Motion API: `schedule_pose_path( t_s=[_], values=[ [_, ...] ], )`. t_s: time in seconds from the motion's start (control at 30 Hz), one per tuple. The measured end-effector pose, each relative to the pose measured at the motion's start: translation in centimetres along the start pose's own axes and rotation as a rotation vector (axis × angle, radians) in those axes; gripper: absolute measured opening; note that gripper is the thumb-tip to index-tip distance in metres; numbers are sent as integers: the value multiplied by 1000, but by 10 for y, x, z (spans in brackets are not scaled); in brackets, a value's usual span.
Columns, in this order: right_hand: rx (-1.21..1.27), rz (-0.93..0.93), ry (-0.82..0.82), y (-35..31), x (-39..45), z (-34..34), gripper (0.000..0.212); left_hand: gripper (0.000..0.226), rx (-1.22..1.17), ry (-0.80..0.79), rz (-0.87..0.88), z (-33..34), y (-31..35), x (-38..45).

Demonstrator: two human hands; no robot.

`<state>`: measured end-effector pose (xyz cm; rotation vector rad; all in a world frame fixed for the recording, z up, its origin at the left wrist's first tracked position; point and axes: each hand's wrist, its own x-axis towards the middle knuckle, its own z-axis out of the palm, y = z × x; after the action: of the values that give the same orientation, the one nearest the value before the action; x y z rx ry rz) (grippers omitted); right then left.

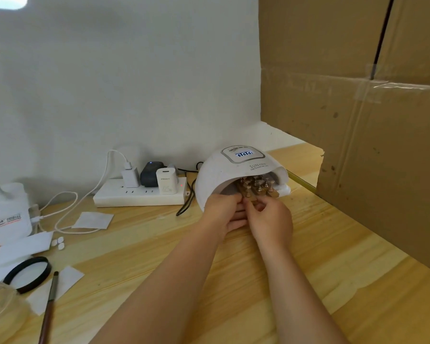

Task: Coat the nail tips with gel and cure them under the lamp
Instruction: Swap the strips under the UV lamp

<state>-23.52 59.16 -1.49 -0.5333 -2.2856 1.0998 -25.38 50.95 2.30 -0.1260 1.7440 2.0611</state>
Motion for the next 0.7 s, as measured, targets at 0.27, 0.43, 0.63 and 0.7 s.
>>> schedule_pose_path(
  t_s=[0.27, 0.43, 0.63, 0.7],
  values=[
    [-254, -13, -41, -1, 15, 6, 26, 9, 365, 43, 299, -41, -16, -32],
    [-242, 26, -27, -1, 20, 8, 26, 15, 318, 81, 378, -55, -23, -41],
    [-252, 46, 7, -2, 22, 11, 36, 19, 296, 96, 433, -56, -27, -42],
    [-223, 37, 14, -3, 21, 10, 38, 19, 274, 92, 438, -58, -27, -42]
  ],
)
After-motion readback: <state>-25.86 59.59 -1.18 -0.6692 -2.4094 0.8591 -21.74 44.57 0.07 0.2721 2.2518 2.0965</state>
